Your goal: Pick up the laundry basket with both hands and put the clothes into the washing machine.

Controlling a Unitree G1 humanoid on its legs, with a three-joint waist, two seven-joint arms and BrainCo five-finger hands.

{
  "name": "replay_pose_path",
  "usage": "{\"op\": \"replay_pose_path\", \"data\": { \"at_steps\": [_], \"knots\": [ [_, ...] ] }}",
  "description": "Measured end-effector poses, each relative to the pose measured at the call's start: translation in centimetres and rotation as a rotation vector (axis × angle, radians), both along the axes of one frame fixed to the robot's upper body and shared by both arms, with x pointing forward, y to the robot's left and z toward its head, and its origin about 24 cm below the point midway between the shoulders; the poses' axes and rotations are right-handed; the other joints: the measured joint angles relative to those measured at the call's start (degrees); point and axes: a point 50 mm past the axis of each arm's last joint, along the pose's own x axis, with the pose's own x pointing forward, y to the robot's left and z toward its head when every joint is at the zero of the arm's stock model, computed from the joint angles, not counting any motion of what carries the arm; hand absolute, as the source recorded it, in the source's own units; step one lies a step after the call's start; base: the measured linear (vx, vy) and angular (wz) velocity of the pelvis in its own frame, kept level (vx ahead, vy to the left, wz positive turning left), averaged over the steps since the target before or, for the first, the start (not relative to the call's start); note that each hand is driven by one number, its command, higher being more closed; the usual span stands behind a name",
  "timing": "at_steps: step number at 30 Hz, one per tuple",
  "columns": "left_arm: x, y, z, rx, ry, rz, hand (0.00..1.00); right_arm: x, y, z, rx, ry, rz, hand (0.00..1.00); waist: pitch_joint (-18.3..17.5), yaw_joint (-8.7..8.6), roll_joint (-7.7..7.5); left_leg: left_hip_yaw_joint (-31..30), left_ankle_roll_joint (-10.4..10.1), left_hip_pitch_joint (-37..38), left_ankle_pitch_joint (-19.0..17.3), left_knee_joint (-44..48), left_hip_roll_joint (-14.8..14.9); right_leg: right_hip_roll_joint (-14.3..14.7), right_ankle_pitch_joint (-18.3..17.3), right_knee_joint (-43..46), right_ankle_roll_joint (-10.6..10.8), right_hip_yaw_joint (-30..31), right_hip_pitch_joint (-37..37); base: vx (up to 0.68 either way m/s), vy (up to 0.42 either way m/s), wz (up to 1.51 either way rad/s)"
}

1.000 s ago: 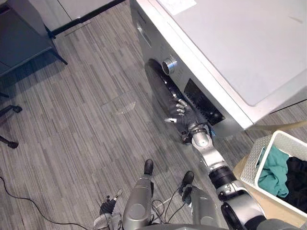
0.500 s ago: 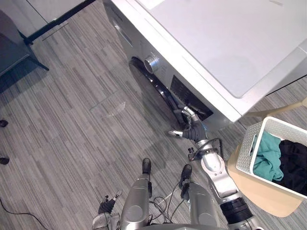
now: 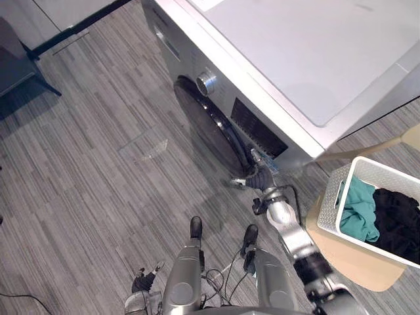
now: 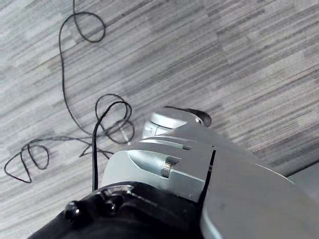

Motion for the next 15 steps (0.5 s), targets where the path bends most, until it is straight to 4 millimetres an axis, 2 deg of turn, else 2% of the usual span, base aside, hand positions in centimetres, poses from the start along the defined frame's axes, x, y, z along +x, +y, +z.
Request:
{"op": "replay_pose_path", "data": {
  "at_steps": [3,5,7,9,11,13,15],
  "knots": [
    [0.7,-0.4,0.2,-0.006,-0.030,-0.013,0.00,2.1,-1.1,-0.5,-0.010,0.060,-0.097,0.00,0.80,1.50,1.01,-1.66,-0.22,-1.00,0.97,-0.63,-0.48,-0.58,-0.25,1.18,-0.03,-1.36,-1.07,-0.03,0.003,0.26],
    [1.2,-0.8,0.4,-0.021,-0.051,-0.012,0.00,3.8,-1.8,0.0,0.006,0.109,-0.149,0.00,1.58,2.60,2.06,-1.87,0.21,-1.96,1.74,-1.48,-0.79,-1.09,-0.30,2.01,-0.01,-1.62,-2.49,-0.07,0.018,0.15],
    [1.9,-1.4,0.6,-0.033,-0.081,-0.007,0.00,5.5,-2.5,1.5,0.059,0.124,-0.202,0.00,3.42,4.02,3.45,-2.27,0.20,-3.10,2.57,-2.26,-1.14,-1.63,-0.33,2.82,0.07,-2.08,-3.99,-0.10,0.021,0.15],
    [1.7,-1.3,0.5,-0.039,-0.074,0.029,0.00,5.6,-1.4,1.8,0.104,0.120,-0.162,0.00,3.81,3.70,3.27,-3.32,0.20,-3.72,3.42,-3.52,-1.20,-1.78,-0.43,3.06,0.21,-3.06,-4.80,-0.07,0.000,0.19],
    [2.2,-1.4,0.7,-0.042,-0.092,0.031,0.00,5.5,-0.5,1.8,0.134,0.122,-0.153,0.00,3.94,4.28,3.35,-3.58,0.16,-4.20,3.58,-3.71,-1.06,-1.84,-0.60,3.69,0.08,-3.54,-5.36,-0.05,-0.026,0.10],
    [2.6,-1.4,0.8,-0.044,-0.102,0.030,0.00,5.5,0.1,2.0,0.121,0.117,-0.141,0.00,3.95,4.30,3.35,-3.84,0.14,-4.65,3.57,-3.69,-0.97,-1.90,-0.81,3.93,-0.21,-4.00,-5.64,-0.05,-0.018,0.11],
    [2.9,-1.4,0.9,-0.042,-0.108,0.029,0.00,5.2,1.7,2.3,0.079,0.092,-0.093,0.00,3.98,4.33,3.36,-4.21,0.11,-5.06,3.56,-3.73,-0.64,-1.74,-1.03,3.87,-0.53,-4.89,-5.81,-0.04,-0.030,0.15]
  ]
}}
